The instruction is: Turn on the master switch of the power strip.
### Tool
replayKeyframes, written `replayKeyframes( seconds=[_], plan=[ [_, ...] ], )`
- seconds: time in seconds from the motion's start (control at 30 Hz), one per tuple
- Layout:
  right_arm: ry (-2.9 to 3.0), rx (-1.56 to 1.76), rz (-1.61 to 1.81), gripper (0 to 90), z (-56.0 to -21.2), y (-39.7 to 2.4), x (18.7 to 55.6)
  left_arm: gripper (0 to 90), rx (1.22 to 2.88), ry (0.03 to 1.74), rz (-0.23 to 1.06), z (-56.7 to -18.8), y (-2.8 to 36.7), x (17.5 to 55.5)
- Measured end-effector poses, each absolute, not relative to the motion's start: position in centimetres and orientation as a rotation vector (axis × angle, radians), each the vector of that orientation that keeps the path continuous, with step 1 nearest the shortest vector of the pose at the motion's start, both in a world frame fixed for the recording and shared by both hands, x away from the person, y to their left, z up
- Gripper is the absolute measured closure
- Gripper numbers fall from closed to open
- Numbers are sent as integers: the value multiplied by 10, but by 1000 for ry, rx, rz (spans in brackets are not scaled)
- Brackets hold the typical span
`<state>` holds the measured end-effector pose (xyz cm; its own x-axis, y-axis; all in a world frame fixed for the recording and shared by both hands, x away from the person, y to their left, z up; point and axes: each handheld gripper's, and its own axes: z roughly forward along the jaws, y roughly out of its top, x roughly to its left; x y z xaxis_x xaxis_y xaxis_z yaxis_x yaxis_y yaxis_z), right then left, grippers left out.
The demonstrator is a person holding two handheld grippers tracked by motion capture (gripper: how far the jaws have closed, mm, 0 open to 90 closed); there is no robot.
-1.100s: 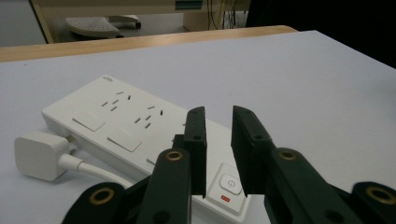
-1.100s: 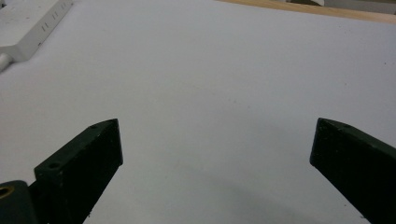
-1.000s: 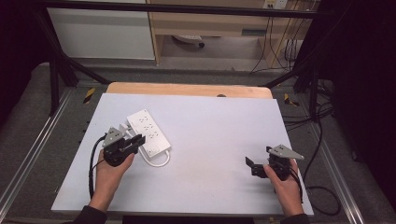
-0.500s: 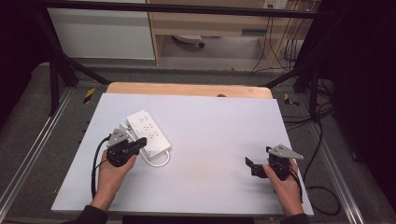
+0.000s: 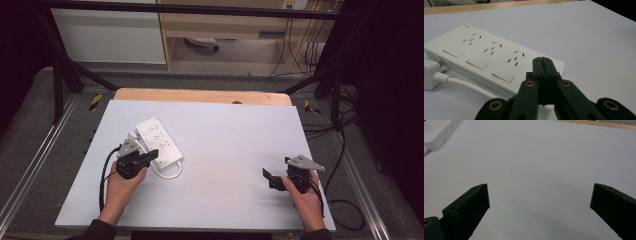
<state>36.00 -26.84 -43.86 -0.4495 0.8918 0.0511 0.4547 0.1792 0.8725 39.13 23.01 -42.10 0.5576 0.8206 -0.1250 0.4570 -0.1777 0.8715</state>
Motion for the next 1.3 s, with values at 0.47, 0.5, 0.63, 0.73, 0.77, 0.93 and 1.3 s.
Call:
replayKeyframes(
  seconds=[0.47, 0.5, 0.63, 0.73, 0.77, 0.93, 1.3],
  plan=[
    [1987, 1258, 1204, 26, -439, -269, 360, 900, 1844, 1061, 439, -425, 228, 391],
    [1987, 1258, 1205, 26, -439, -269, 360, 900, 1850, 1058, 437, -425, 228, 391],
    [1987, 1259, 1205, 26, -439, -269, 360, 900, 1867, 1054, 429, -427, 226, 391],
    [1988, 1259, 1204, 26, -439, -269, 360, 900, 1885, 1052, 422, -428, 224, 391],
    [1988, 1258, 1204, 26, -439, -269, 360, 900, 1886, 1051, 422, -429, 224, 392],
    [1992, 1256, 1202, 26, -439, -268, 360, 900, 1894, 1053, 417, -431, 221, 394],
    [1993, 1254, 1200, 26, -439, -268, 360, 900, 1920, 1046, 413, -434, 216, 399]
  ],
)
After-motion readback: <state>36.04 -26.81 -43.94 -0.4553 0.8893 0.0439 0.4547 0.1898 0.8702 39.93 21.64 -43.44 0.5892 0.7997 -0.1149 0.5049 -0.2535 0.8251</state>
